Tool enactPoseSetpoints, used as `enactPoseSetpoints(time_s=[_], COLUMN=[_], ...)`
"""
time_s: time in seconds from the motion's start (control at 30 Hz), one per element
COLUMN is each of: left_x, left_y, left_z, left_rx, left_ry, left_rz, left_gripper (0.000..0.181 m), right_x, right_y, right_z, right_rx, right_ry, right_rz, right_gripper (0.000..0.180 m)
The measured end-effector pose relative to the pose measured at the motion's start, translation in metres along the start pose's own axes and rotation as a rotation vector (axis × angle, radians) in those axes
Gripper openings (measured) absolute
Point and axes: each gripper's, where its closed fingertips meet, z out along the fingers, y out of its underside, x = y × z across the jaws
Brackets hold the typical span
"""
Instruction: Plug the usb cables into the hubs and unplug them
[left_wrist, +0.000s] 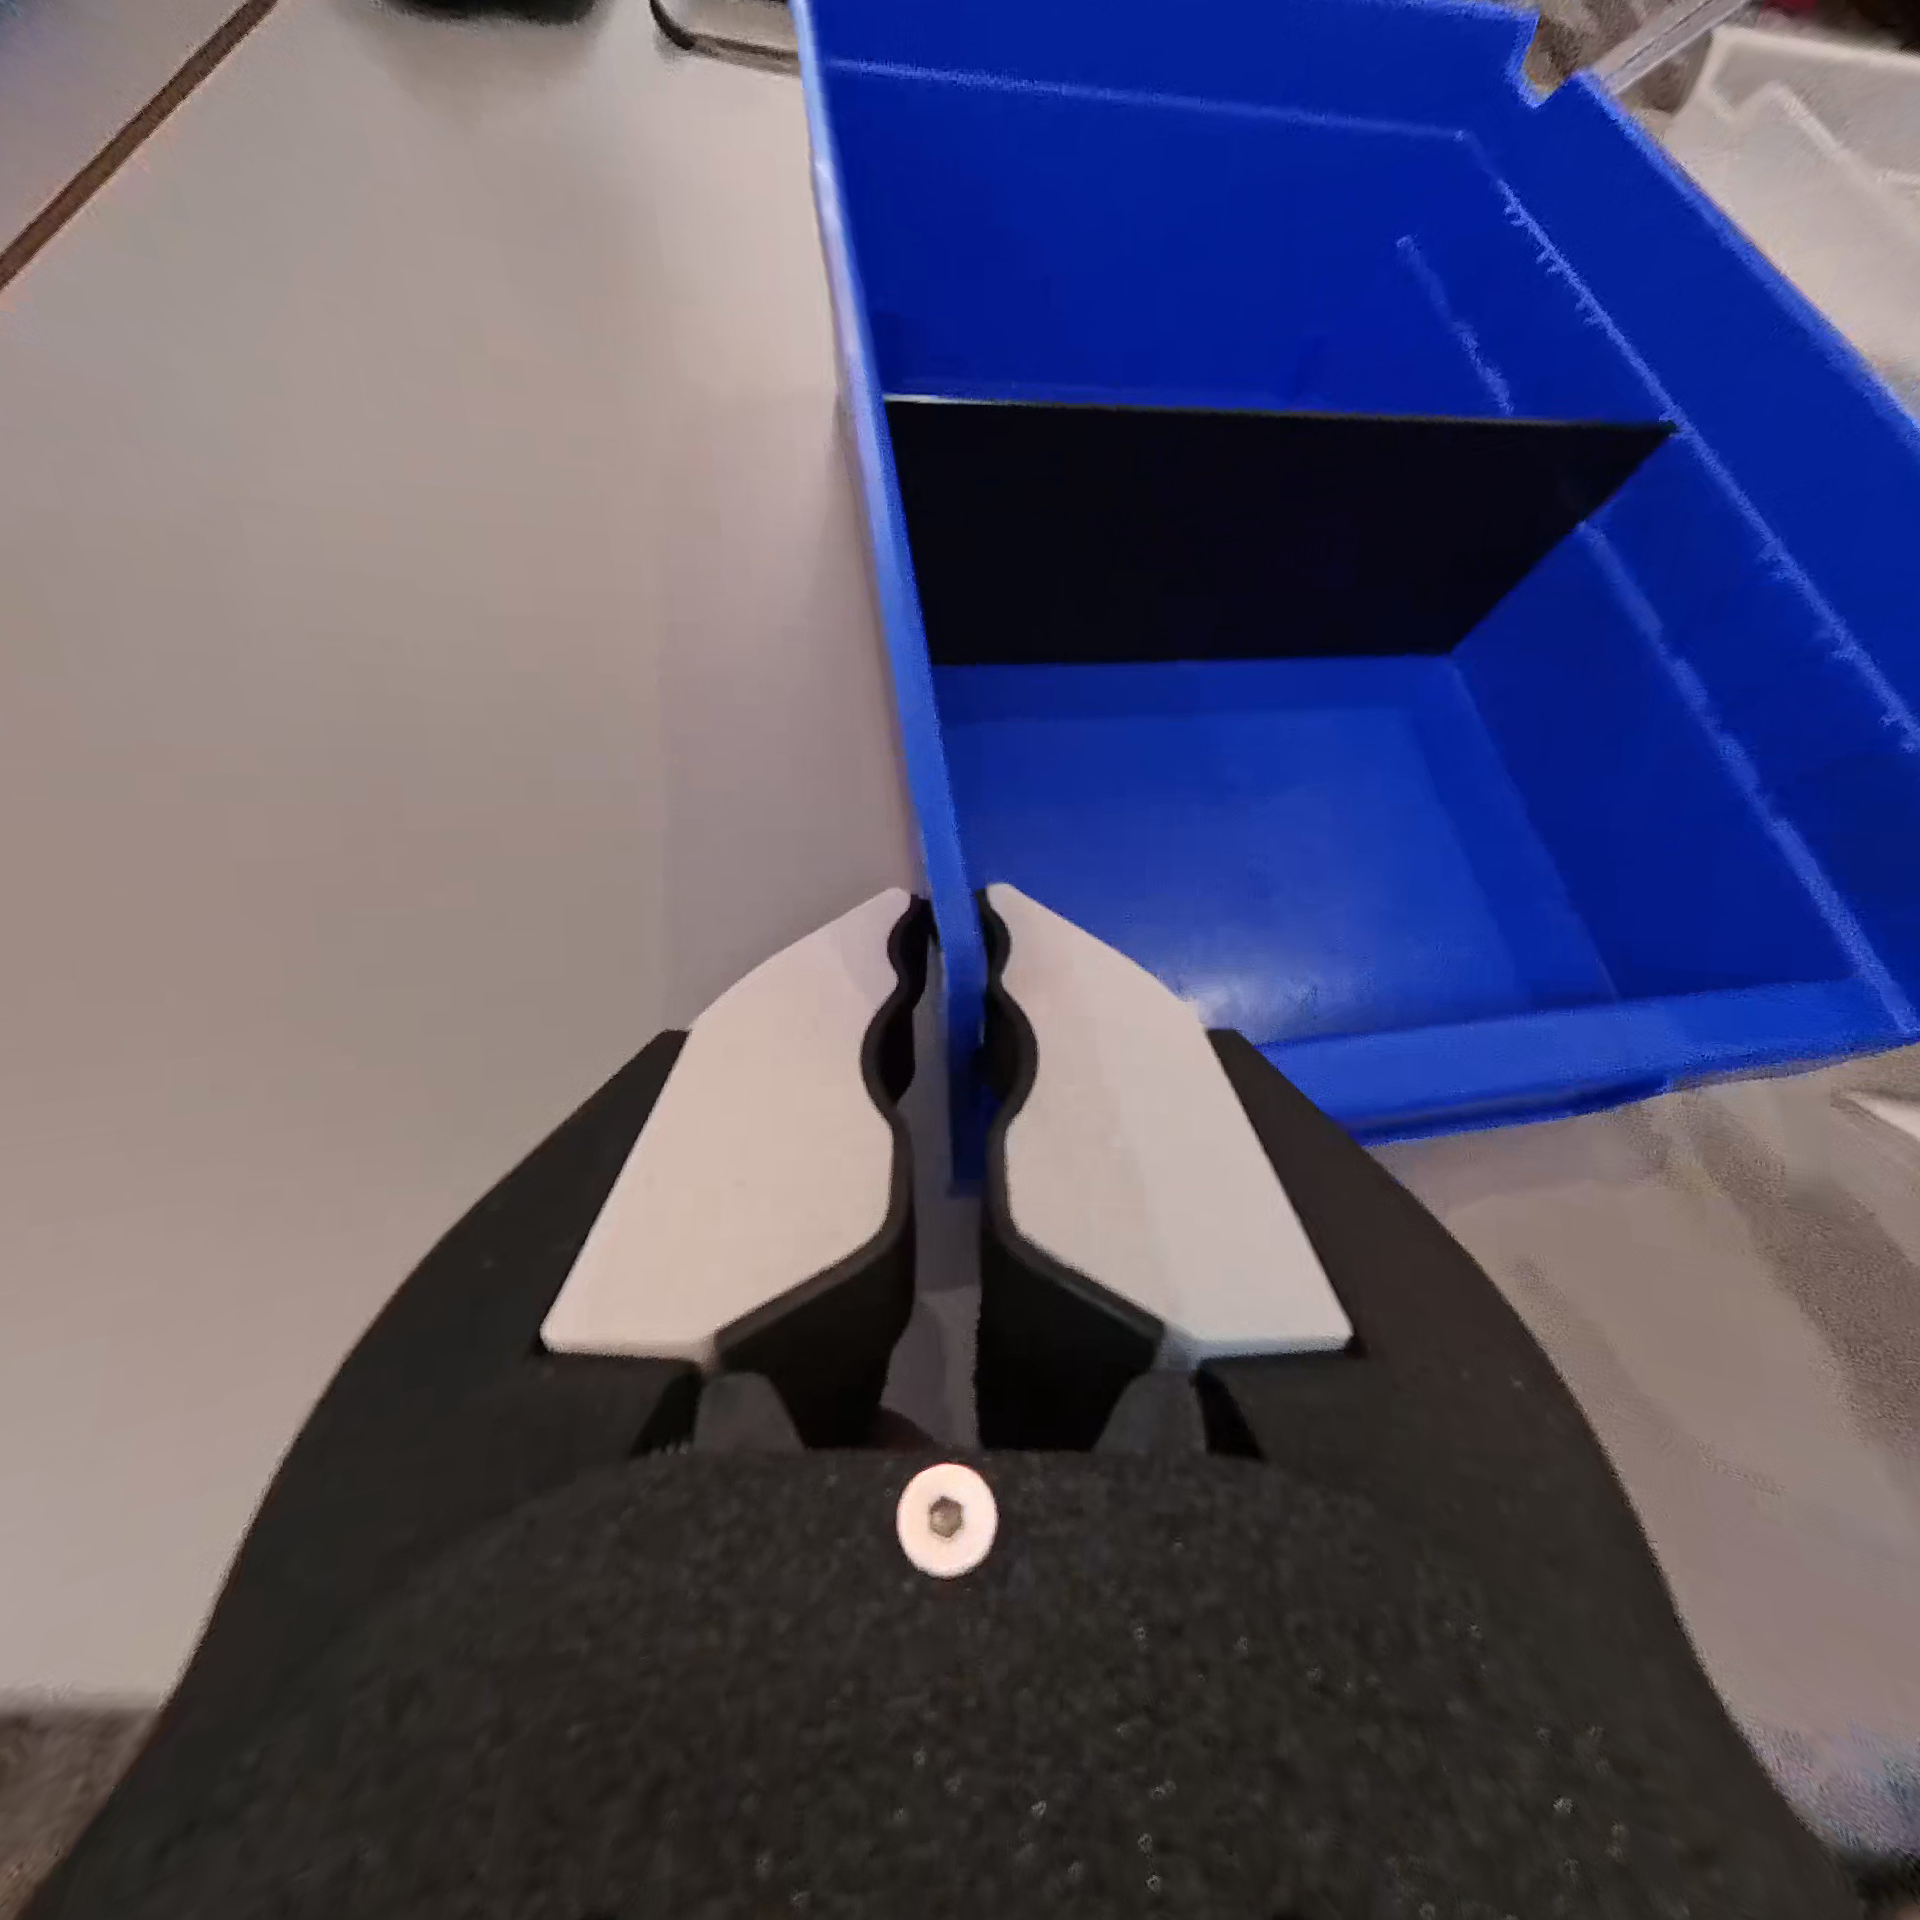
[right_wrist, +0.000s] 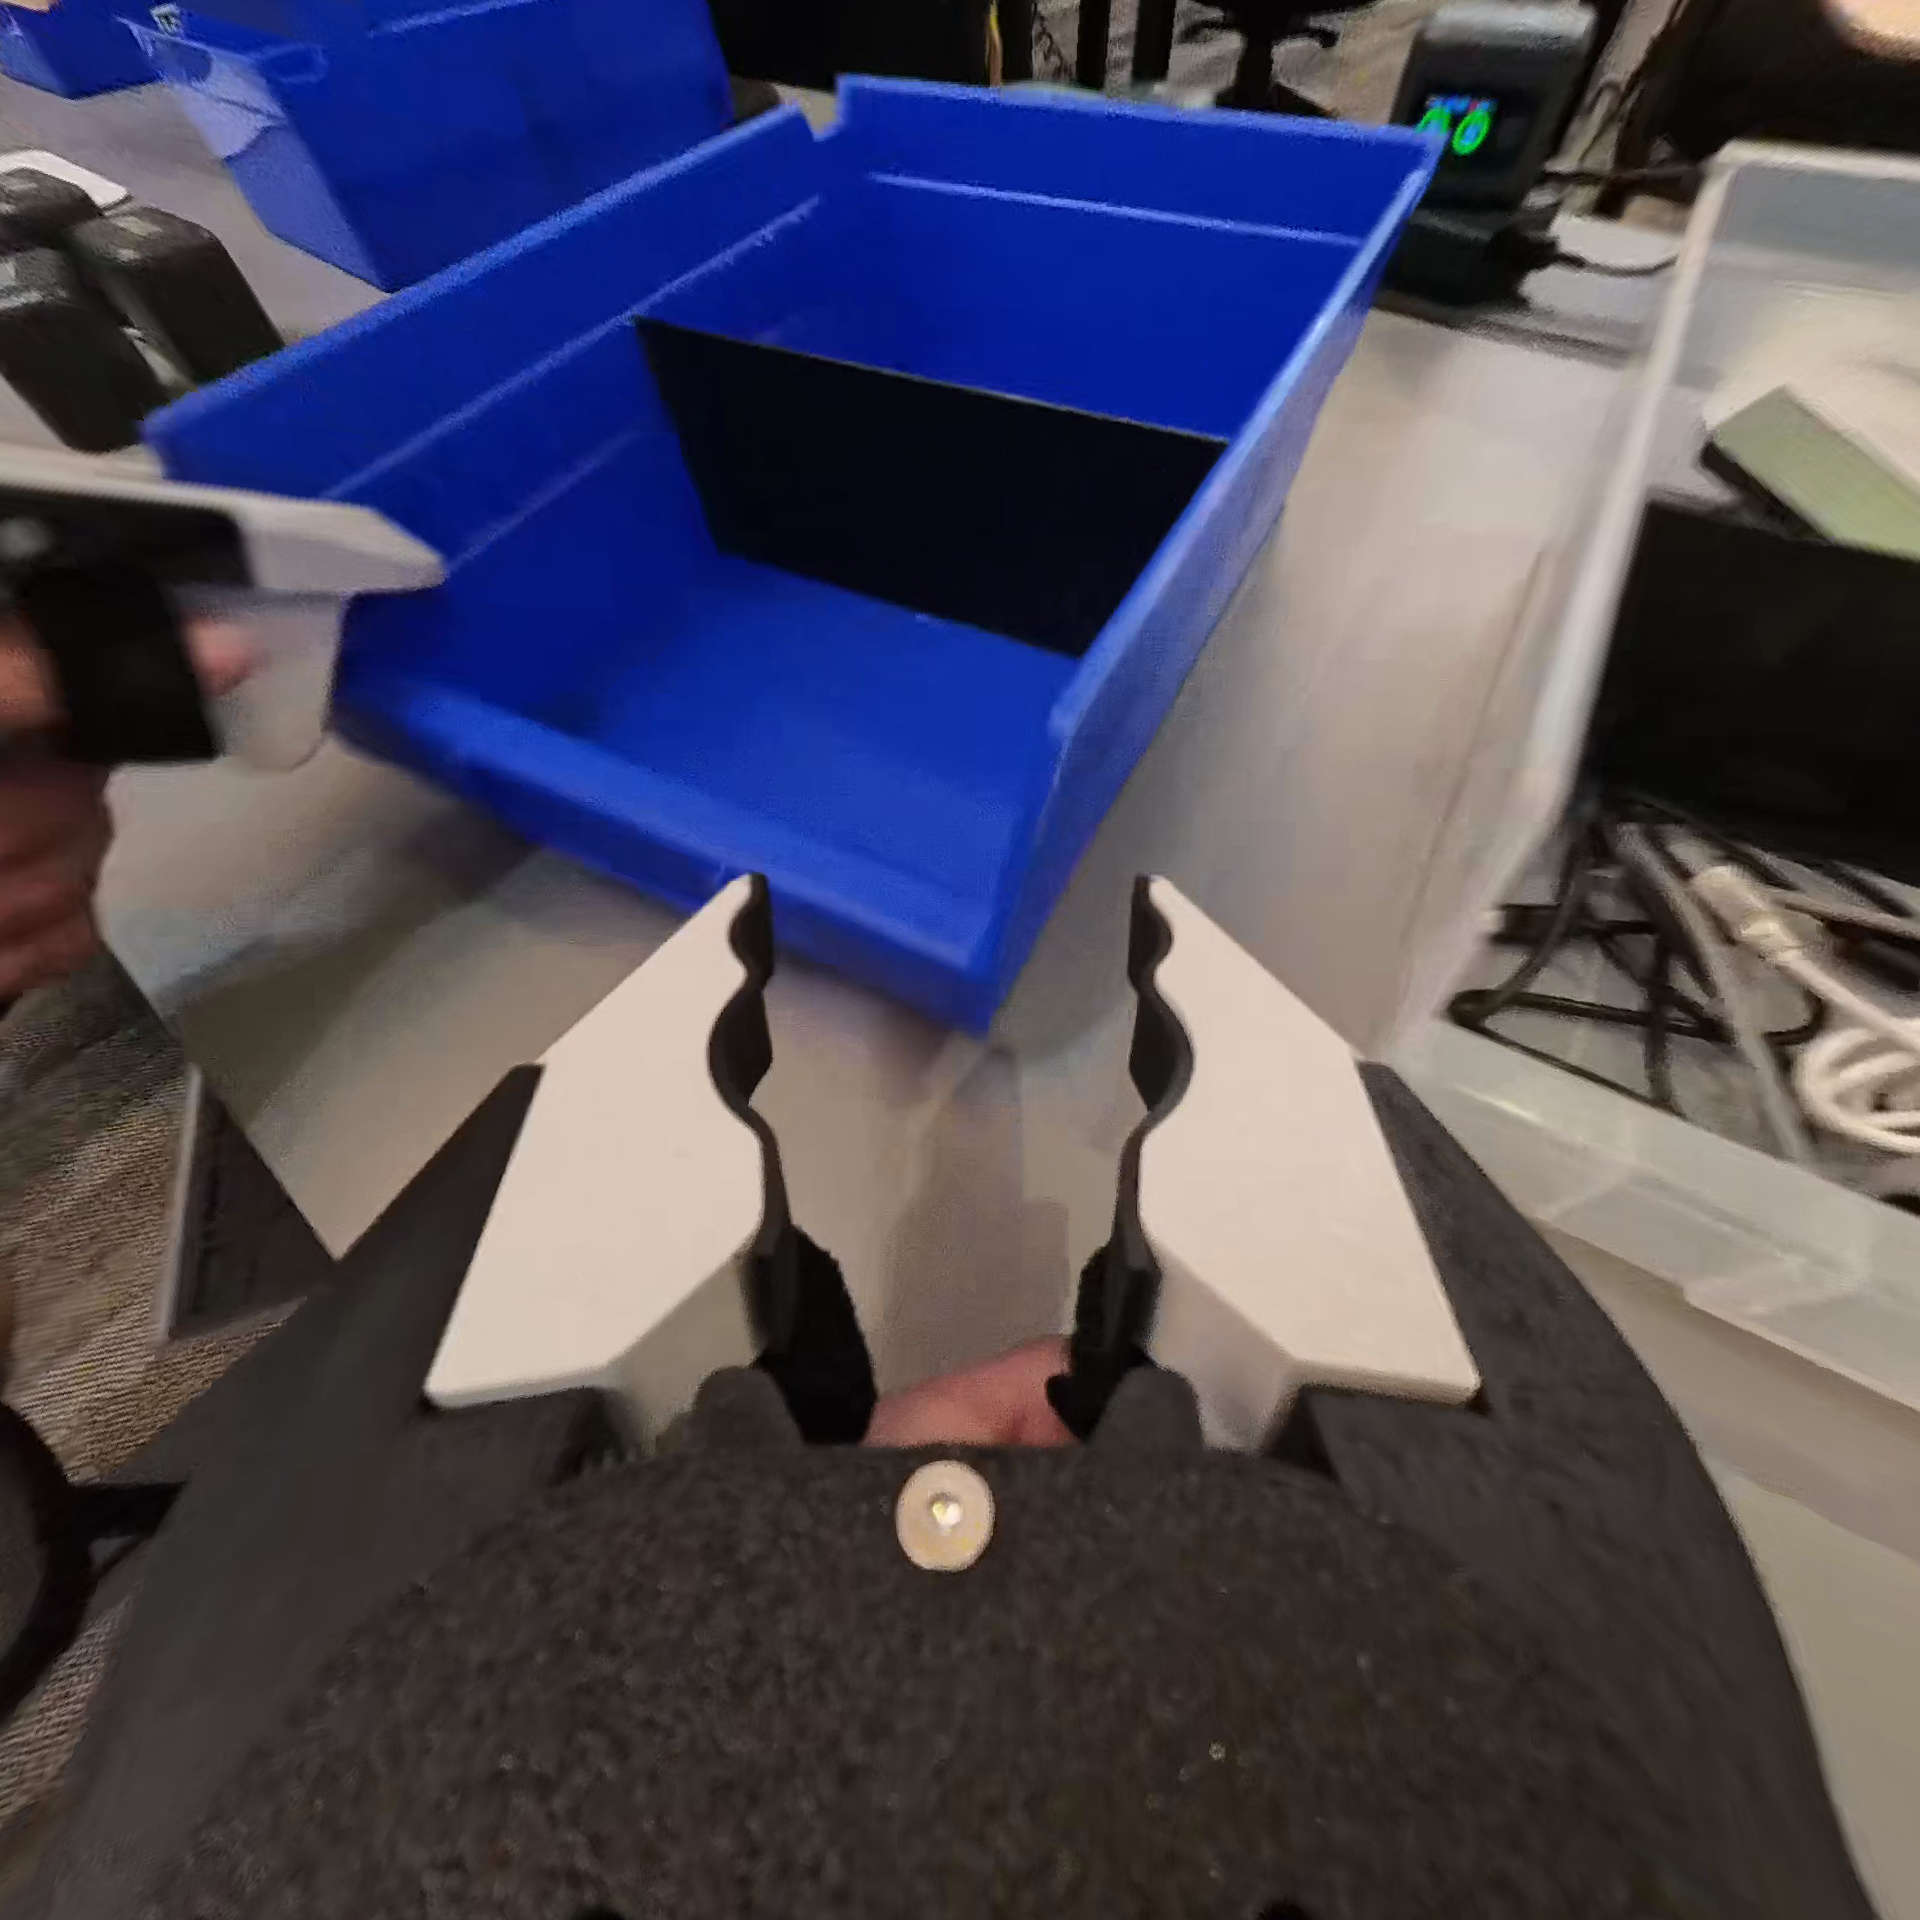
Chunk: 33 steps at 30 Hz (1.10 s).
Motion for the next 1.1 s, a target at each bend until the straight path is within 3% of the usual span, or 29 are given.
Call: enactPoseSetpoints(time_s=[0.13,0.27,0.37,0.5,0.63,0.73,0.9,1.1], left_x=[0.008,0.005,0.02,0.063,0.145,0.232,0.394,0.533], left_y=[0.026,0.03,0.011,-0.048,-0.108,-0.141,-0.139,-0.064], left_z=[-0.041,-0.071,-0.091,-0.112,-0.102,-0.08,-0.031,0.041], left_rx=[0.01,0.083,0.183,0.335,0.413,0.434,0.396,0.241], left_ry=[0.031,-0.107,-0.137,-0.101,0.014,0.129,0.275,0.324], left_rz=[-0.059,0.027,0.074,0.108,0.156,0.217,0.359,0.414], left_gripper=[0.01,0.006,0.004,0.004,0.004,0.004,0.005,0.007], right_x=[-0.012,-0.005,-0.003,0.022,0.089,0.163,0.306,0.448], right_y=[0.008,-0.016,-0.049,-0.108,-0.151,-0.161,-0.121,-0.014], right_z=[0.009,-0.019,-0.046,-0.097,-0.159,-0.208,-0.283,-0.316], right_rx=[-0.01,0.099,0.204,0.363,0.46,0.478,0.449,0.216], right_ry=[0.059,0.239,0.266,0.343,0.485,0.614,0.778,0.826], right_rz=[-0.003,-0.154,-0.16,-0.193,-0.197,-0.138,0.04,0.149], right_gripper=[0.053,0.004,0.003,0.003,0.003,0.002,0.001,0.003])
